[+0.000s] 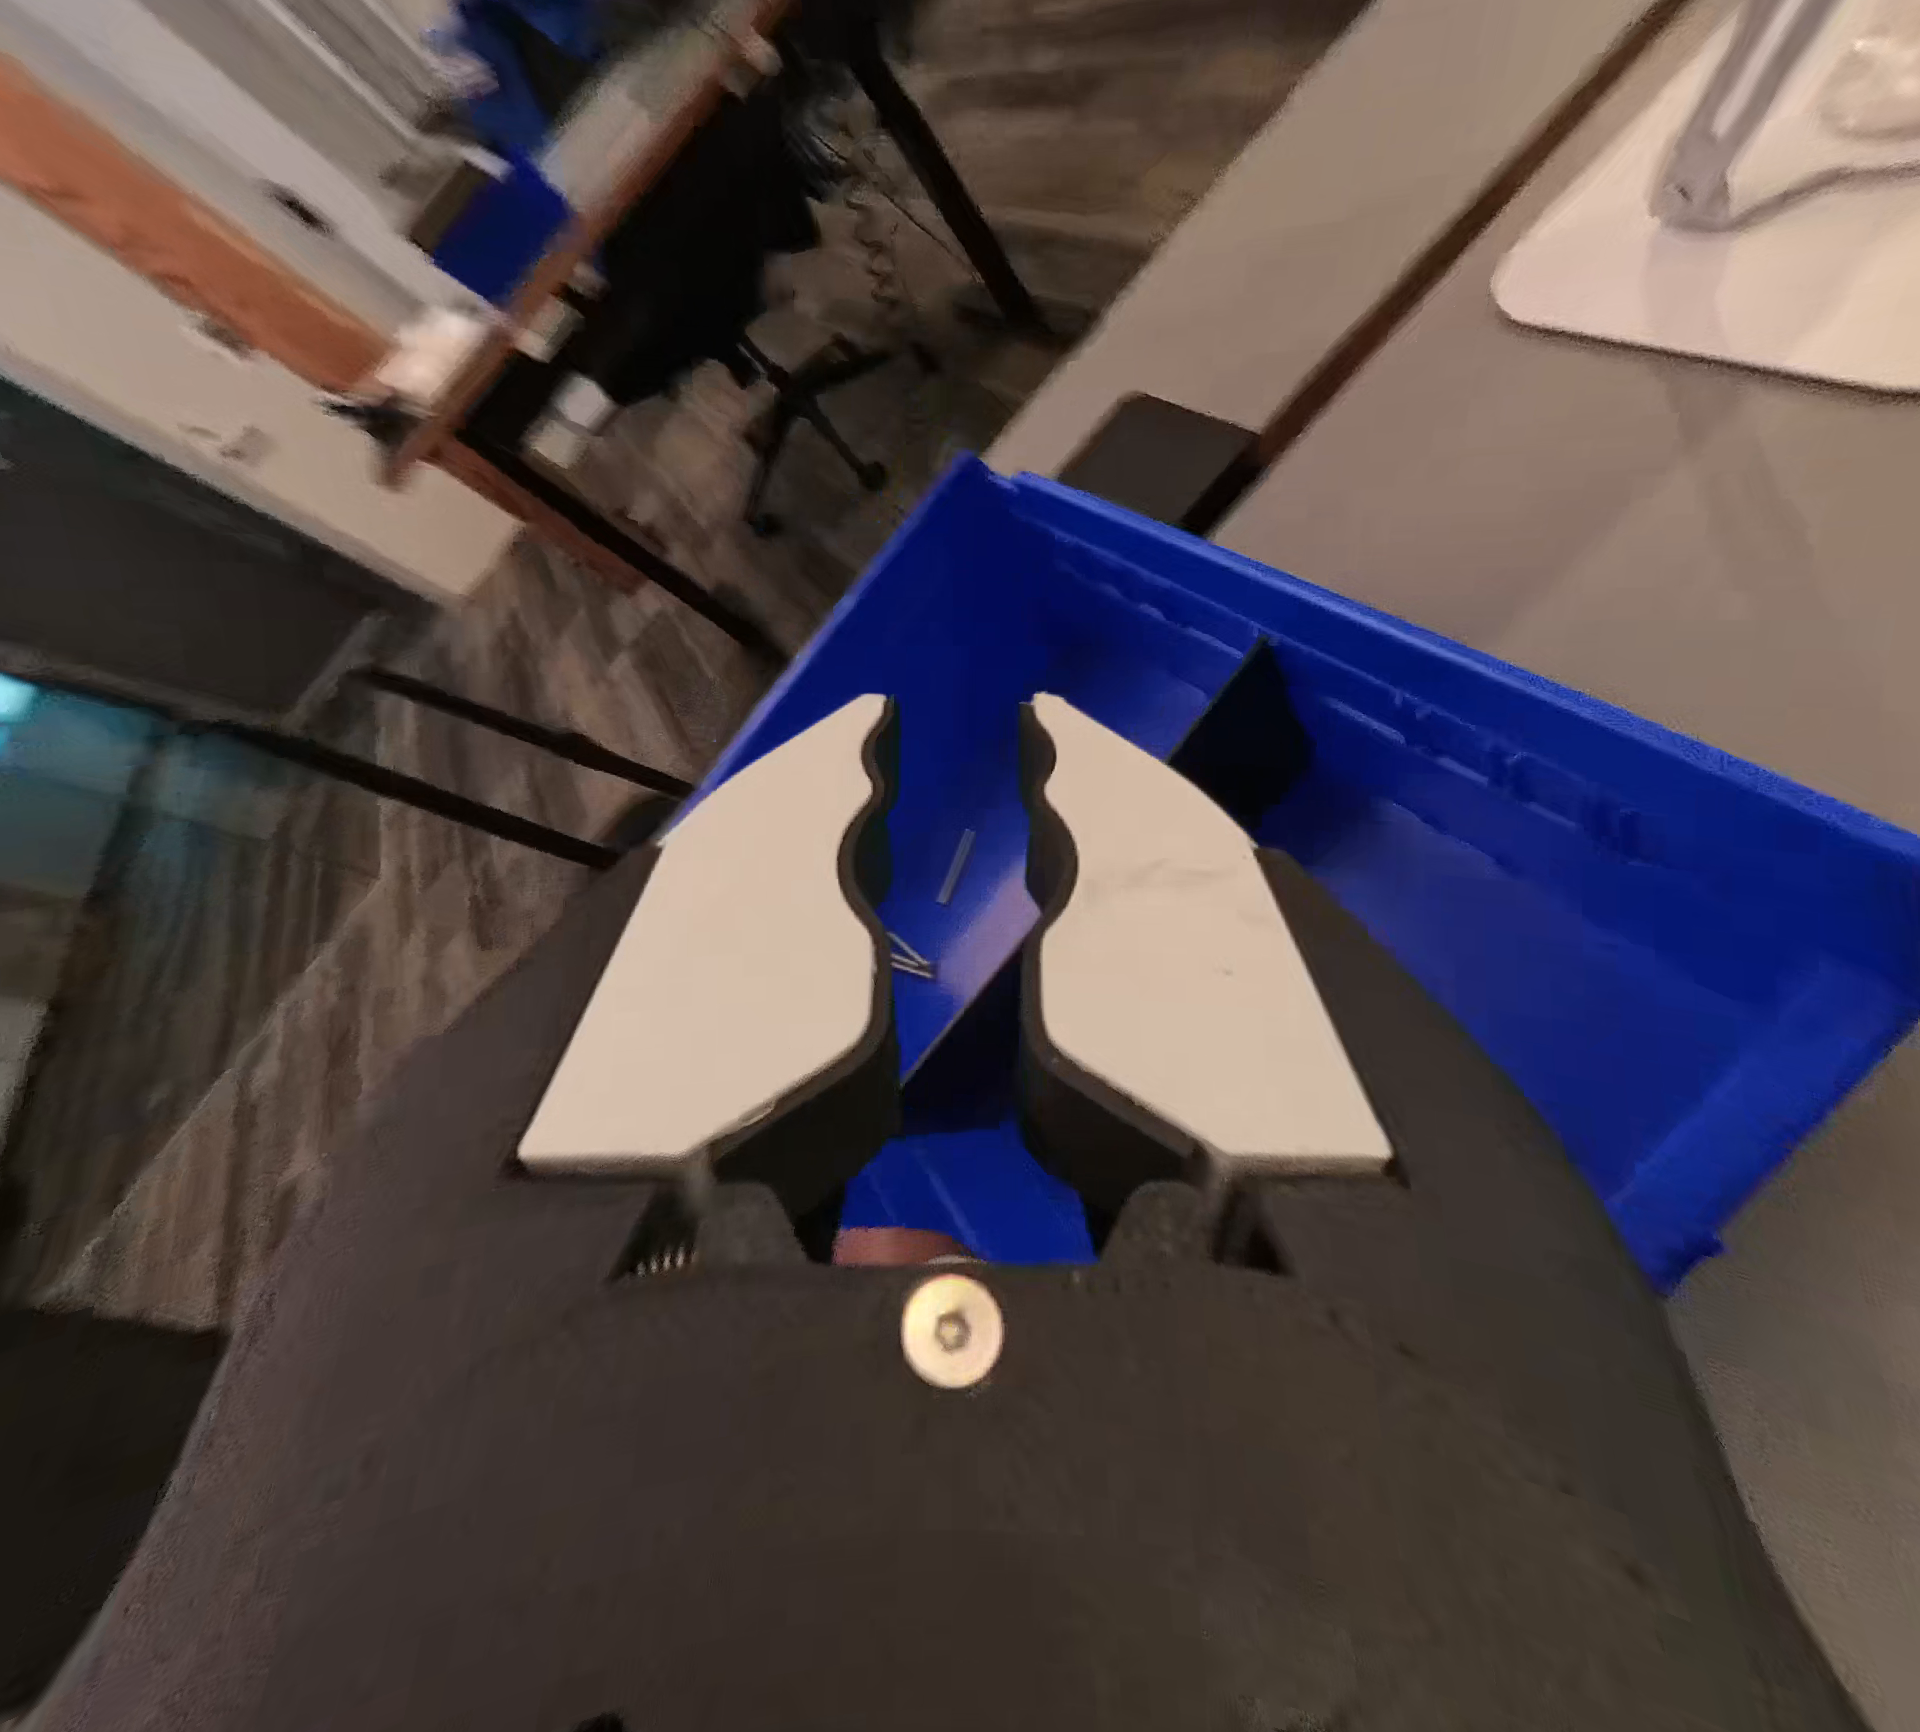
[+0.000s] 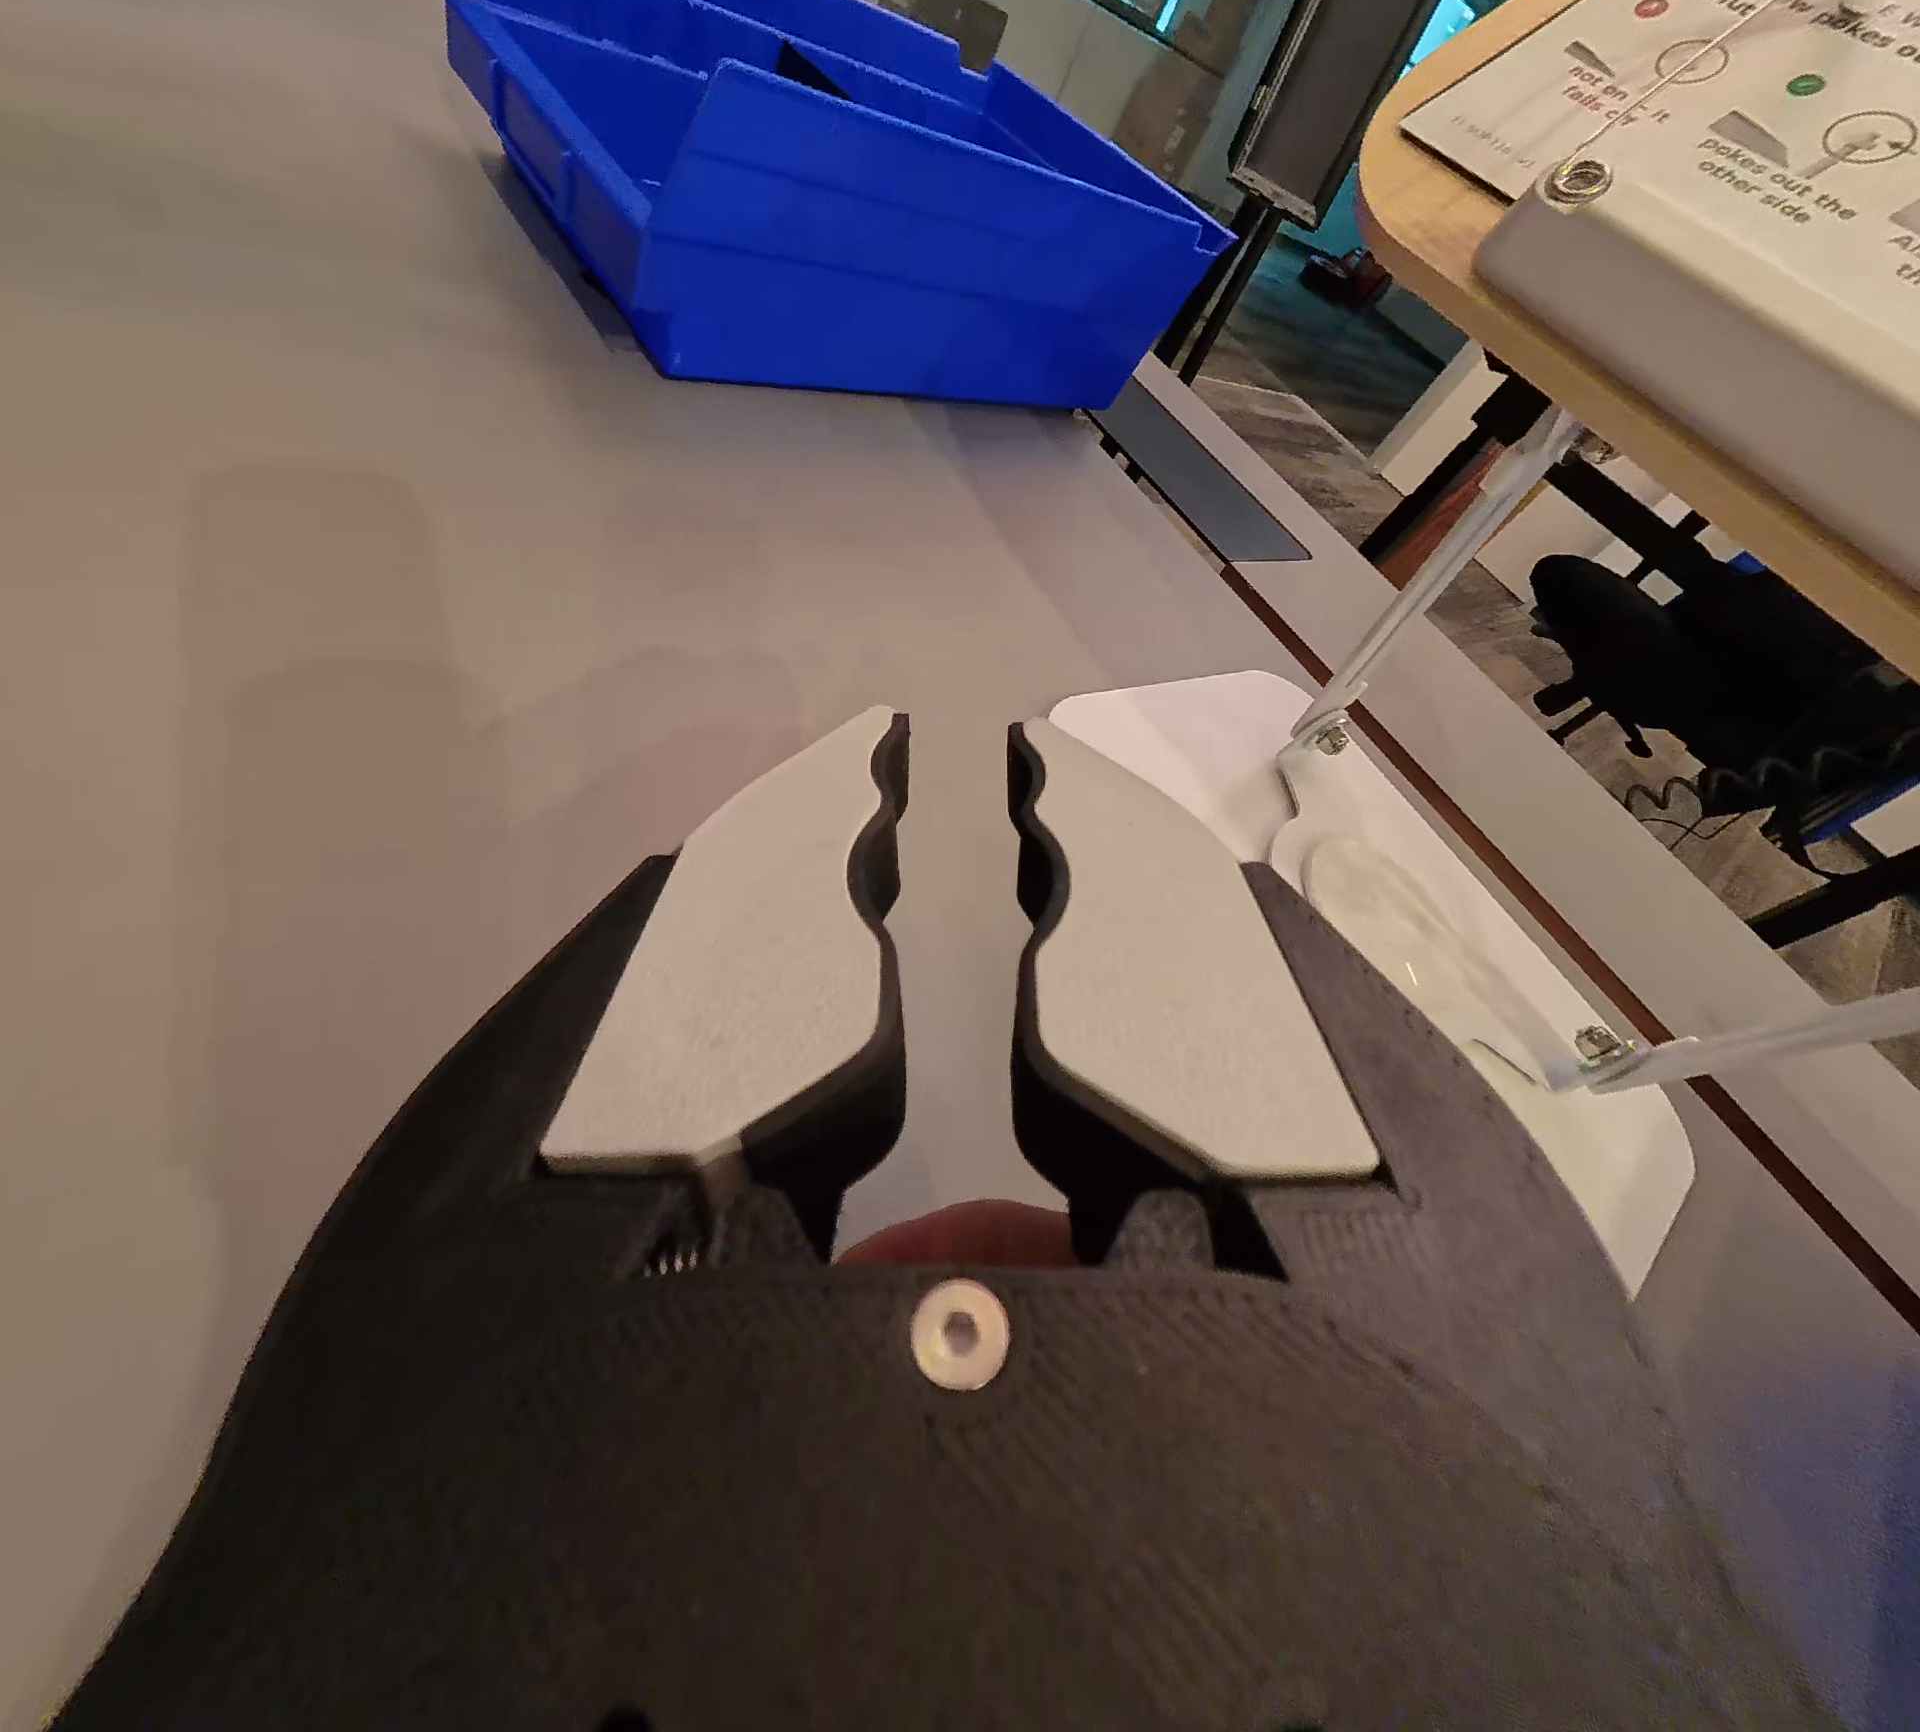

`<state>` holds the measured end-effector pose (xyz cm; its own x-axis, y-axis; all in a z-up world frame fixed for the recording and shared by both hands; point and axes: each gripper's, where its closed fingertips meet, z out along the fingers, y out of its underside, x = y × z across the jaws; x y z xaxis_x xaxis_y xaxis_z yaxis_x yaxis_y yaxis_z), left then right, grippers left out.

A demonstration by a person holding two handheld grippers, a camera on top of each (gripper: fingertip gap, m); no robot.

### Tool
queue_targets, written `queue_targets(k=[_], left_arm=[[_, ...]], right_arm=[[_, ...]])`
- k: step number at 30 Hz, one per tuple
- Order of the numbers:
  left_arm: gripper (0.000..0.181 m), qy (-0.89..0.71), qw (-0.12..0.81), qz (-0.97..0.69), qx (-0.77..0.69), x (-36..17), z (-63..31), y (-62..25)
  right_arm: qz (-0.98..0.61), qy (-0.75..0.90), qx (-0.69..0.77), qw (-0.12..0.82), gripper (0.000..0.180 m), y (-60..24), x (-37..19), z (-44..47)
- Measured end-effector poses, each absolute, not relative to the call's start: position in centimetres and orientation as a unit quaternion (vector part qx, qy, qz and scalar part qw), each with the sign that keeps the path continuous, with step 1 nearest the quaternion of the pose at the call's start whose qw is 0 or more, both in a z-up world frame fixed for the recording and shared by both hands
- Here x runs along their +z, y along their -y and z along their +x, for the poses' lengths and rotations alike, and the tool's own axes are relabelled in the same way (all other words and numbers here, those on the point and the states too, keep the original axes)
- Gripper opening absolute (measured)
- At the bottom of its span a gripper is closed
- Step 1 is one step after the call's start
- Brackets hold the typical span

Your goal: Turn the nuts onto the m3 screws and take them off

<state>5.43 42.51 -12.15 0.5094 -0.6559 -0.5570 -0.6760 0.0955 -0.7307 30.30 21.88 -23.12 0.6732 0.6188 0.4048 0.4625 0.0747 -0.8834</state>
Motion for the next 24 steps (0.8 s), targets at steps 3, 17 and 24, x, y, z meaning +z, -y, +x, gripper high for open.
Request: queue_targets(k=[3,17,24], left_arm=[[0.021,-0.559,0.457,-0.692,-0.018,-14.9,6.7,-45.5],[0.038,-0.667,0.201,-0.713,0.079,-25.3,4.2,-53.5],[0.023,-0.687,0.125,-0.707,0.112,-28.0,3.1,-54.6]], right_arm=[[-0.677,0.396,0.071,0.617,0.018,-21.8,-23.0,30.4],[-0.676,0.395,0.097,0.614,0.017,-21.6,-22.8,30.4],[-0.675,0.399,0.100,0.612,0.016,-21.6,-22.9,30.3]])
